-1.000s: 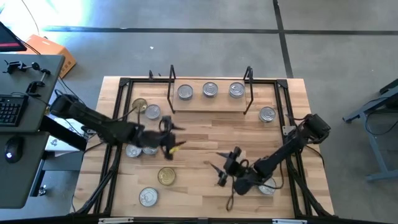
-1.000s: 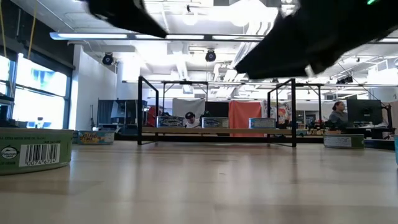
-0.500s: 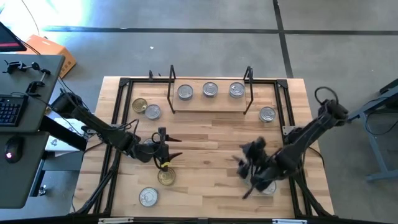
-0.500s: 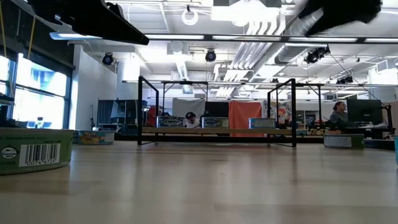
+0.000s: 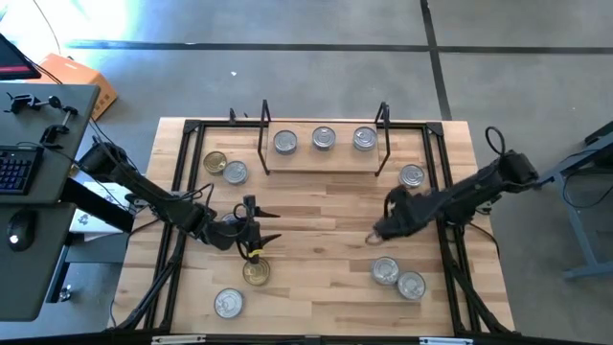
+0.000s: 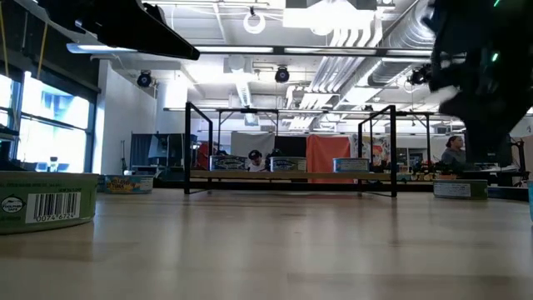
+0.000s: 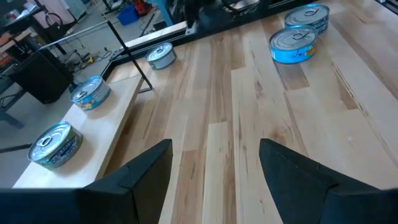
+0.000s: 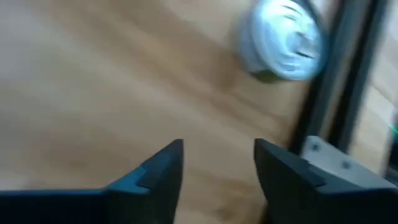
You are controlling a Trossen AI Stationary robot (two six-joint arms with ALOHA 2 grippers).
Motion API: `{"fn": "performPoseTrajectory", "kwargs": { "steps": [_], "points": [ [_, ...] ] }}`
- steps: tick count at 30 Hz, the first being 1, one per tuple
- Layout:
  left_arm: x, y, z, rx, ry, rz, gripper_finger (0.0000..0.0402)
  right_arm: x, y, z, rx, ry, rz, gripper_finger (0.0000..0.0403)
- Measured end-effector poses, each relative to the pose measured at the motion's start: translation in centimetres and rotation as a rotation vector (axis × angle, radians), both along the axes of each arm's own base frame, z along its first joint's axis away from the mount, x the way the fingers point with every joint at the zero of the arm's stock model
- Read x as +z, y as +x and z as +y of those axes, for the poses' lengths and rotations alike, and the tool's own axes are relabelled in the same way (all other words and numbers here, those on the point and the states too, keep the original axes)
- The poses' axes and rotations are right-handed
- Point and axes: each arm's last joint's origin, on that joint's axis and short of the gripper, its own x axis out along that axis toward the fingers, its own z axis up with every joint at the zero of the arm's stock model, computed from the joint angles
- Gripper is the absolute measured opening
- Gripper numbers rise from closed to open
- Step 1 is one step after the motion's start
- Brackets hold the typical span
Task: Stack canned seafood by type on shelf
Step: Put the green tuna can on the shelf
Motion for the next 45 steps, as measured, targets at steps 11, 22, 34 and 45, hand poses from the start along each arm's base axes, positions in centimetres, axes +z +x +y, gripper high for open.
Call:
{"fn": "performPoseTrajectory", "kwargs": {
  "steps": [11,22,34,45],
  "points": [
    [0.4,0.2,-0.1,0.000,-0.022,-0.040,0.0232,-3.4,-1.2,-7.7,-0.134,-0.051,0.107,0.0007],
    [0.4,0.2,0.1,0.011,-0.032,-0.042,0.0232,-4.5,-0.8,-11.1,-0.111,-0.023,0.038,0.0003],
    [0.3,-0.1,-0.6,-0.003,-0.069,-0.049,0.0232,-2.1,4.7,-6.4,0.087,0.332,-0.330,0.0000],
    [0.3,-0.5,-1.4,-0.041,-0.094,-0.048,0.0232,-3.7,12.9,1.2,0.564,0.119,-0.898,0.0000]
  ]
}}
